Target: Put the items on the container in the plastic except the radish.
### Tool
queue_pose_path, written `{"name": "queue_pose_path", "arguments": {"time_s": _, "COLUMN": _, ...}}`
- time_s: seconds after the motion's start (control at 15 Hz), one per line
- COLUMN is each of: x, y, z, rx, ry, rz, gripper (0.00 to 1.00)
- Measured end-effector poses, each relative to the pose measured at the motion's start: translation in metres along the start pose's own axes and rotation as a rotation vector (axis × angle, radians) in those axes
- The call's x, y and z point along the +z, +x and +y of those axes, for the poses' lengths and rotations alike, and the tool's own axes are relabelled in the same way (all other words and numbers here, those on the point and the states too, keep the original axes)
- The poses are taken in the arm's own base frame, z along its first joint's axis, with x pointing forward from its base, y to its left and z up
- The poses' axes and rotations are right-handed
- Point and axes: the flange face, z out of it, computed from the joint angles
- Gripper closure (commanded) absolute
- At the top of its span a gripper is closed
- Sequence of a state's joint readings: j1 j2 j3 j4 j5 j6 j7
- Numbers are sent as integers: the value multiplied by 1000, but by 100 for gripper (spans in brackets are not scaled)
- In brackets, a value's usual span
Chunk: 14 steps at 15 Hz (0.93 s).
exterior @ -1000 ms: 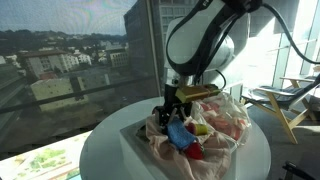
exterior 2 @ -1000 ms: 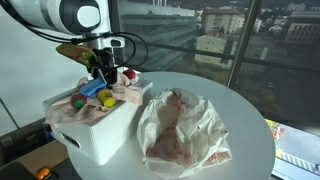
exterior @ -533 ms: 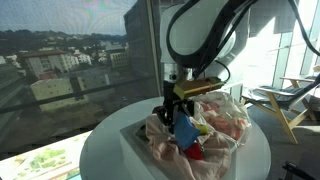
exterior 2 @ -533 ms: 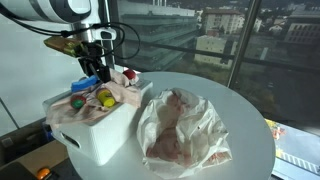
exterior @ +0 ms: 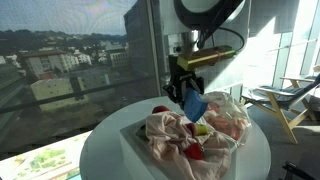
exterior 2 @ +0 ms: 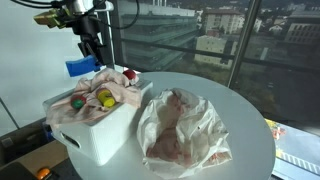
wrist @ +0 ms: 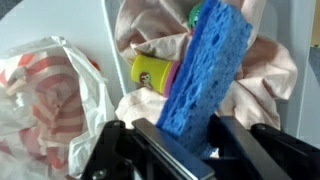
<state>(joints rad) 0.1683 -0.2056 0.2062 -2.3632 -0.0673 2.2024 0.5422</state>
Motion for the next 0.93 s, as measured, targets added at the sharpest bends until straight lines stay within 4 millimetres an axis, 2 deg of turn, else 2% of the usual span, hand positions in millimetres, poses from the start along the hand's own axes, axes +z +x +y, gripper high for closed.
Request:
{"name": "queue_pose_path", "arguments": {"time_s": 0.2, "x": -31, "y": -2, "z": 37, "rx": 126, "ry": -42, "rz": 19, "gripper": 80}}
{"name": "queue_pose_path", "arguments": {"time_s": 0.4, "x": -46, "y": -14, "z": 90, "rx": 288, "ry": -73, "rz": 1, "gripper": 81}}
{"name": "queue_pose_path", "arguments": {"time_s": 0.6, "x": -41, "y": -33, "z": 148, "rx": 451, "ry": -89, "rz": -31, "gripper": 81}}
{"name": "queue_pose_path", "arguments": {"time_s": 0.8, "x": -21, "y": -51, "z": 204, "rx": 616, "ry": -94, "rz": -60, "gripper": 81}}
{"name": "queue_pose_path", "arguments": {"time_s": 0.93, "x": -7, "y": -57, "z": 233, "rx": 690, "ry": -115, "rz": -51, "gripper": 84}}
